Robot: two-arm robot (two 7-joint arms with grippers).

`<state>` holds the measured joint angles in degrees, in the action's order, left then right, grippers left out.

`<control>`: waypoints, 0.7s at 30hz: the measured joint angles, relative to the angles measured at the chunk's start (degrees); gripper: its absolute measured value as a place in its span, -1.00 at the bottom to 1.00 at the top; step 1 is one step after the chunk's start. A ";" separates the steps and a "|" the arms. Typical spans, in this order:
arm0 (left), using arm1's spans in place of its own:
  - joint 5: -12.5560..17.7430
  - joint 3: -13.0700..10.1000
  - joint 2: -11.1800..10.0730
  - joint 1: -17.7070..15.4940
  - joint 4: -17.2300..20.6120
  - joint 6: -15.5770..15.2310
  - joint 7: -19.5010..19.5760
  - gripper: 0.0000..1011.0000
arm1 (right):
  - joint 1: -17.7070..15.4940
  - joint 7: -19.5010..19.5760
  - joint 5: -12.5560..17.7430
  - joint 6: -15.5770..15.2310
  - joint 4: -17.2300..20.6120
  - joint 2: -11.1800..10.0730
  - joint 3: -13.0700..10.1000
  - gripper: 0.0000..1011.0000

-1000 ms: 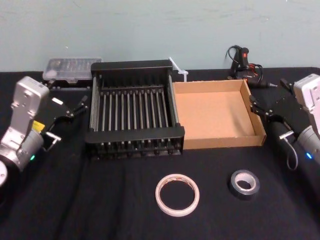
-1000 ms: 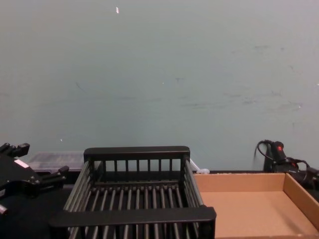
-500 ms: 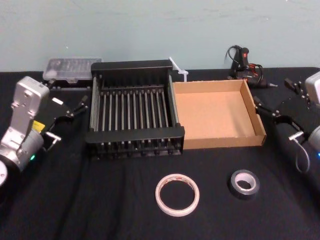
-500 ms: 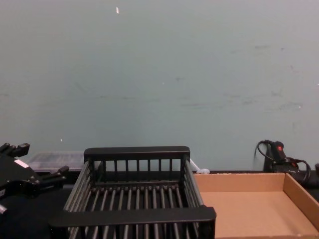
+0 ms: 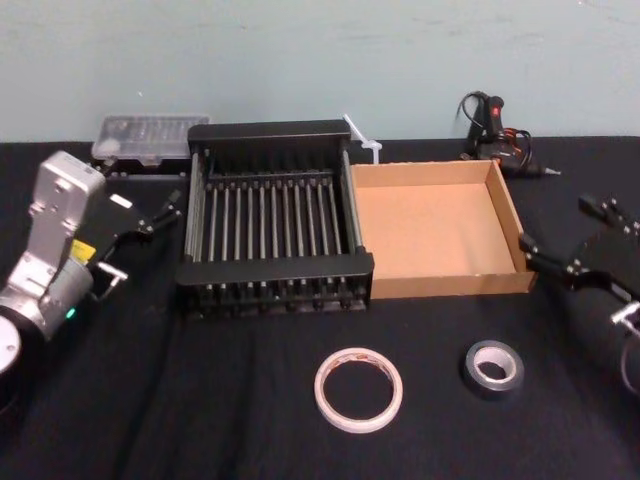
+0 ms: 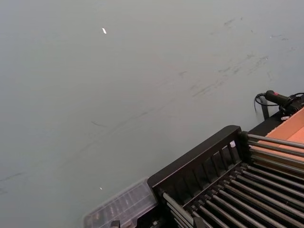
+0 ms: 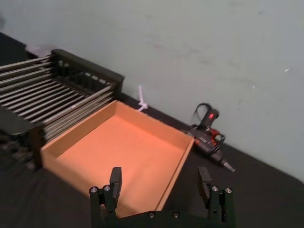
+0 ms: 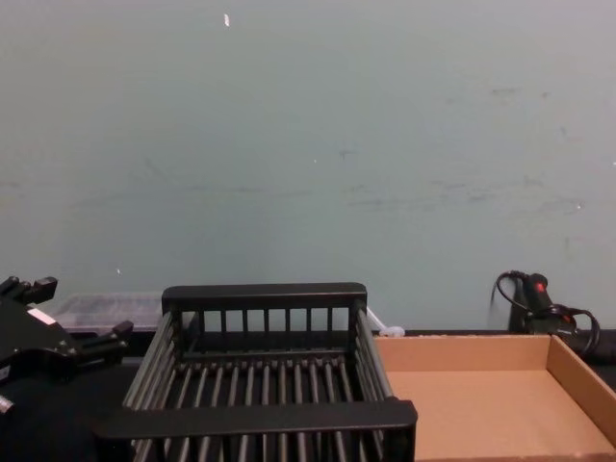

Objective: Pick up the white tape and place it into the black box , Pick up the silver tape and place it into the brown box.

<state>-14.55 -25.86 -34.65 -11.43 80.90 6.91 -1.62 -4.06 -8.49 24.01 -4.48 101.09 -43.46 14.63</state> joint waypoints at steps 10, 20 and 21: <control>0.00 0.00 0.00 0.00 0.00 0.00 0.00 0.98 | -5.40 -2.91 1.13 -1.72 2.99 -2.11 -2.31 0.98; 0.00 0.00 0.00 0.00 0.00 0.00 0.00 0.98 | -8.41 -5.94 1.13 -3.32 3.55 -2.37 -2.65 0.98; 0.00 0.00 0.00 0.00 0.00 0.00 0.00 0.98 | -8.52 -6.16 1.13 -3.49 3.55 -2.34 -2.65 0.98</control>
<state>-14.55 -25.86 -34.65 -11.43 80.90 6.91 -1.62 -12.58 -14.65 25.14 -7.97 104.65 -45.80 11.98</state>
